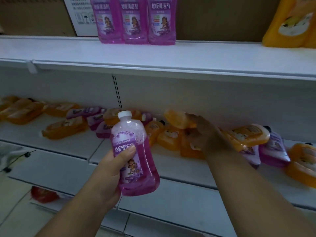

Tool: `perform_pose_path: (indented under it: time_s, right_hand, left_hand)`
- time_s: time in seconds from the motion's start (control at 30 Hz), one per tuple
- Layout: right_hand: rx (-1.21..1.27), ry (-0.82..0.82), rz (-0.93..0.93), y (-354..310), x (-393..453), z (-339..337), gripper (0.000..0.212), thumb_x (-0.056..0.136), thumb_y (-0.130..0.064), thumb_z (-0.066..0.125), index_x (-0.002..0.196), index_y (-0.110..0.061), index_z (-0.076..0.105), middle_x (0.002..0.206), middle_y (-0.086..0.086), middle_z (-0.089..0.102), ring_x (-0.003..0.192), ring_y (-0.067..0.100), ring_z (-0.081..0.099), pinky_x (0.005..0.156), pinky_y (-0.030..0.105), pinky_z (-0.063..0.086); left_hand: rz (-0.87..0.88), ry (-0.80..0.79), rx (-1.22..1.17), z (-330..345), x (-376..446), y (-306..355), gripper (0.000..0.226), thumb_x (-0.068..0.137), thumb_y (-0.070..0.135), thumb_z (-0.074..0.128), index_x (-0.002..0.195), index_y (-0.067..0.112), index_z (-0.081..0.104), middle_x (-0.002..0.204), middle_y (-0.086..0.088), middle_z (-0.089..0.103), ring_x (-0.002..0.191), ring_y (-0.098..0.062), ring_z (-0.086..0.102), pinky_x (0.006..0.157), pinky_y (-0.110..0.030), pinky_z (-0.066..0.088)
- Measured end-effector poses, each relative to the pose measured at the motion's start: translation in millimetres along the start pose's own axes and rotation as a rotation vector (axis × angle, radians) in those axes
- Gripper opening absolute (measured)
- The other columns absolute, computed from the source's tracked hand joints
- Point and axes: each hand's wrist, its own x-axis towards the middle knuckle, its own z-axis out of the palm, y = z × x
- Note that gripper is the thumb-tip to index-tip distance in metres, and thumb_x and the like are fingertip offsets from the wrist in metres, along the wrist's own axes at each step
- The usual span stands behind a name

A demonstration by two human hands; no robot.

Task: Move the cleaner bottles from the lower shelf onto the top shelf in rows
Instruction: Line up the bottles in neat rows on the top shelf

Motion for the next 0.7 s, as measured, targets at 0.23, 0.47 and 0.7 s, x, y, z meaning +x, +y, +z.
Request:
perform_pose_path:
  time_s: [0.23,0.47,0.7]
  right_hand:
    - [0.287,-0.161,-0.038,45.6,-81.9,25.8,0.082,0.072,-0.019,0.08,0.146,-0.025,0.044,0.13,0.016,0.063,0.11,0.035,0.066,0.078,0.054,0.056]
    - [0.082,-0.049,-0.225,84.5,-185.7,37.6,0.09,0.063,-0.043,0.087,0.141,-0.025,0.046,0.109,0.01,0.071,0.089,0.026,0.072,0.066,0.041,0.058]
    - [-0.202,0.02,-0.58,37.8,-284.9,48.4,0.082,0.066,-0.038,0.086,0.136,-0.04,0.043,0.118,0.006,0.069,0.103,0.032,0.069,0.071,0.043,0.058]
  left_hand:
    - [-0.003,-0.061,0.1,-44.8,-24.8,20.5,0.06,0.057,0.033,0.087,0.11,0.012,0.07,0.093,-0.021,0.074,0.077,-0.036,0.074,0.063,-0.042,0.059]
    - [0.001,-0.089,0.256,-73.8,-48.3,24.2,0.072,0.056,0.042,0.09,0.118,0.019,0.062,0.095,-0.016,0.076,0.083,-0.036,0.074,0.065,-0.043,0.06]
    - [0.132,-0.205,0.404,-13.6,-53.3,35.3,0.071,0.053,0.062,0.077,0.114,0.031,0.058,0.1,-0.003,0.076,0.082,-0.02,0.076,0.073,-0.046,0.062]
